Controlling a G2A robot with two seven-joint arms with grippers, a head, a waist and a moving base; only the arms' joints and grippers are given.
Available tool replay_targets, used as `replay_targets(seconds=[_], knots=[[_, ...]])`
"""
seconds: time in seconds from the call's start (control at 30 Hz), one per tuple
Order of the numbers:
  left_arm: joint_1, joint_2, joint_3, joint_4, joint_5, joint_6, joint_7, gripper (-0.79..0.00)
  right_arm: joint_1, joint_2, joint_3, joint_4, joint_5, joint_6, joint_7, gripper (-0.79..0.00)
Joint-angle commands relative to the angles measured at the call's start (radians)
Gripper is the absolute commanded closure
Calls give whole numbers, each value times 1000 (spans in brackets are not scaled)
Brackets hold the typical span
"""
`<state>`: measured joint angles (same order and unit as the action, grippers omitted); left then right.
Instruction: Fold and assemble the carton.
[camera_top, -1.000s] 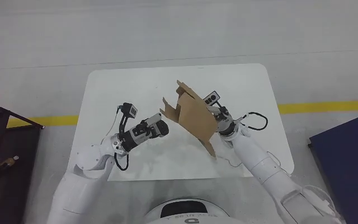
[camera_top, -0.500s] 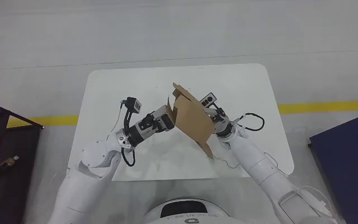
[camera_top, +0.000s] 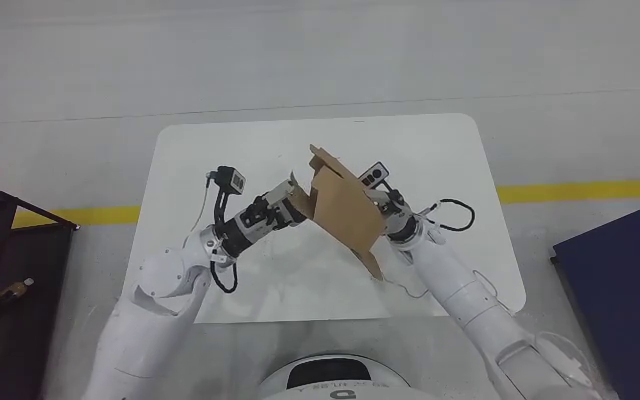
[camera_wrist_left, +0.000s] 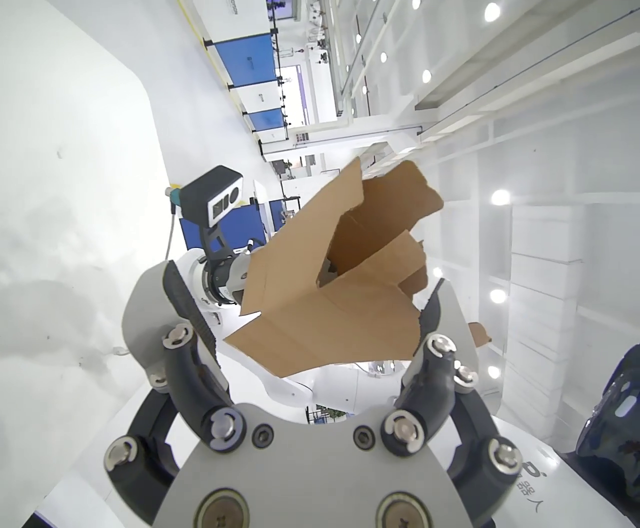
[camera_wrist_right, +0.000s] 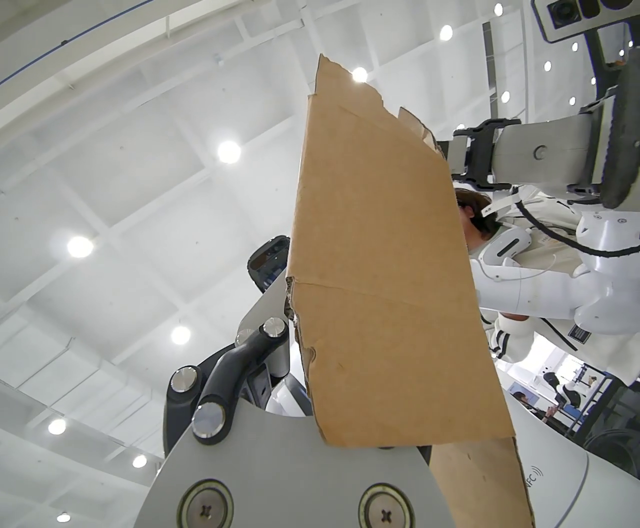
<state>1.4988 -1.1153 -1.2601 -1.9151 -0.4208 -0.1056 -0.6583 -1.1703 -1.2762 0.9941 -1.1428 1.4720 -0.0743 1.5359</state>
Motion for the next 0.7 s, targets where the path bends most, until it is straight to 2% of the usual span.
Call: replay_targets(seconds=[0.0, 0.23, 0.67], knots=[[-15, -2, 13, -6, 5, 12, 7, -785, 4, -4, 0, 11, 5, 2, 0, 0], [-62, -10, 48, 33, 8, 59, 39, -785, -12, -9, 14, -14, 7, 10, 0, 0], [-84, -17, 73, 79, 17, 71, 53, -785, -63, -3, 48, -107, -25, 50, 0, 0]])
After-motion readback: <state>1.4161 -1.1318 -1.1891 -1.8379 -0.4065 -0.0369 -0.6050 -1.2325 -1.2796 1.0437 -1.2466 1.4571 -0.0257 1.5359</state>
